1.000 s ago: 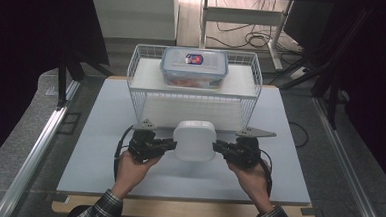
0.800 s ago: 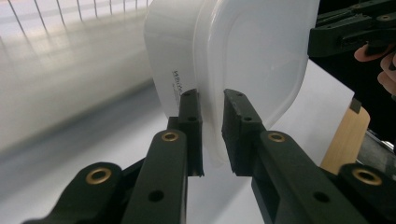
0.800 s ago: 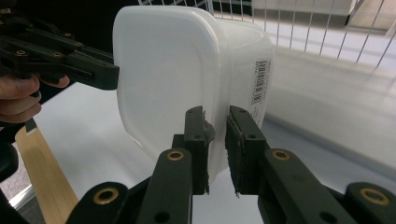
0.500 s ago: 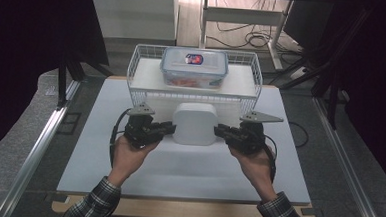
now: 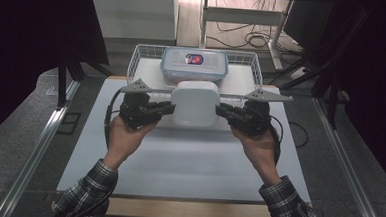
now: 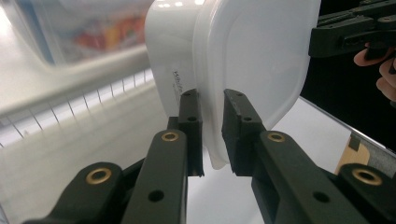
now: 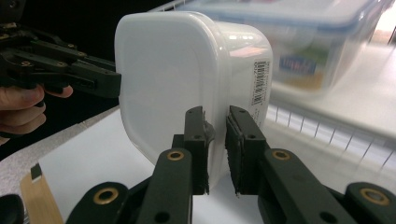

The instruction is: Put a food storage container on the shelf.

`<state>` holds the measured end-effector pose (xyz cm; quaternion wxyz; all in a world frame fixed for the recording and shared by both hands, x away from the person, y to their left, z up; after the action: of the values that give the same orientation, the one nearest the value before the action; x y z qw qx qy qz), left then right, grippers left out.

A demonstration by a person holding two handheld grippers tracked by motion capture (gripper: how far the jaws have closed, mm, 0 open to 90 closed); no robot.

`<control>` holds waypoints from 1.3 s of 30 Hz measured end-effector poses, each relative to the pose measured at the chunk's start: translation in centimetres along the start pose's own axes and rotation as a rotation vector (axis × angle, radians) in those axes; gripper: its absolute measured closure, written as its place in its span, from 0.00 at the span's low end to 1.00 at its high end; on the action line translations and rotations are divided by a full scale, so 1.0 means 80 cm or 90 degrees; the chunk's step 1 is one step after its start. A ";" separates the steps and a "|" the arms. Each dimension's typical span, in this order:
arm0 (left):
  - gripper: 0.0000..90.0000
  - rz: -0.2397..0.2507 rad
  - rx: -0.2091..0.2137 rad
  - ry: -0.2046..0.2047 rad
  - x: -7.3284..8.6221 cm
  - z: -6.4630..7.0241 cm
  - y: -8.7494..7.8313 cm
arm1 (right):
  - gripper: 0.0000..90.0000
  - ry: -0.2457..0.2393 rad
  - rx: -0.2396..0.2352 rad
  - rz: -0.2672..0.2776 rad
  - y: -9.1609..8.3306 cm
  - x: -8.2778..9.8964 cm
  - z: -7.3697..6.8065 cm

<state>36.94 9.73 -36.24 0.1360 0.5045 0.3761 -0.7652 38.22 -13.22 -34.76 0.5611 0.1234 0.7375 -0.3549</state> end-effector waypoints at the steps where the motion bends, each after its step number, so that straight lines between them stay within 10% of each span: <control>1: 0.88 0.002 0.002 -0.001 -0.005 -0.001 -0.002 | 0.88 -0.002 0.001 0.003 -0.001 -0.006 0.000; 21: 0.88 0.032 -0.013 0.013 -0.092 -0.016 -0.028 | 0.87 -0.005 0.000 0.048 0.000 -0.099 0.008; 39: 0.88 0.026 -0.017 -0.002 -0.136 -0.042 -0.008 | 0.84 0.033 0.038 0.037 0.032 -0.131 0.045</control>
<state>43.77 10.74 -27.11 0.1594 0.5089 0.3756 -0.7580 45.94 -11.54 -26.58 0.5480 0.1705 0.7372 -0.3567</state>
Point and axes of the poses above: each handheld gripper's, and its own axes: y roughly forward along the jaws, x roughly out of its underside, z roughly to its right, the point moved 6 cm from there along y, roughly forward along the jaws, and after that the axes turned 1 degree about -y, right-handed, at the moved point
